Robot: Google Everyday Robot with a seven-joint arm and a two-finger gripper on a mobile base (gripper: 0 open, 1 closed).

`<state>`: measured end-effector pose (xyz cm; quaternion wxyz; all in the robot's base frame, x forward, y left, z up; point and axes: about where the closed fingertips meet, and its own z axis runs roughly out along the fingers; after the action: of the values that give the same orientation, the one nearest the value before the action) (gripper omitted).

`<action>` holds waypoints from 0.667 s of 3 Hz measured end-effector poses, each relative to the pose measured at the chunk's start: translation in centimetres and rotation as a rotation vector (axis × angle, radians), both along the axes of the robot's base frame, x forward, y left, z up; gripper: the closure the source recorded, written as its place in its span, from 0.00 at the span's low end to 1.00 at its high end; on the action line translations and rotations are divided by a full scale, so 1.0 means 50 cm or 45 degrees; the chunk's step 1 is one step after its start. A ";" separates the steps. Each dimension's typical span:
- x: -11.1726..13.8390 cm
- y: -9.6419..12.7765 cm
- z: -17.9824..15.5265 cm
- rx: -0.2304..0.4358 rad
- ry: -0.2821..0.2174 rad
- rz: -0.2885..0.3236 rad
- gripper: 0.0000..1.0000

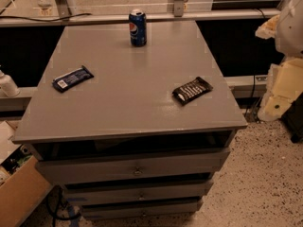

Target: Move rxbar blueberry near rxbar chocolate

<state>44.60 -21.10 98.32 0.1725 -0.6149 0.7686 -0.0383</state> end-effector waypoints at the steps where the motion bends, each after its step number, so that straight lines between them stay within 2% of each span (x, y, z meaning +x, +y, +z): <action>1: 0.060 0.057 0.013 0.007 -0.047 0.142 0.00; 2: 0.117 0.144 0.011 -0.012 -0.057 0.345 0.00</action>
Offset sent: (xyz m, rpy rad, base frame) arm 0.0943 0.1310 -0.0012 -0.0355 -0.0306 0.4950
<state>50.45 -13.89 98.86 0.1902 -0.7128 0.6743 -0.0320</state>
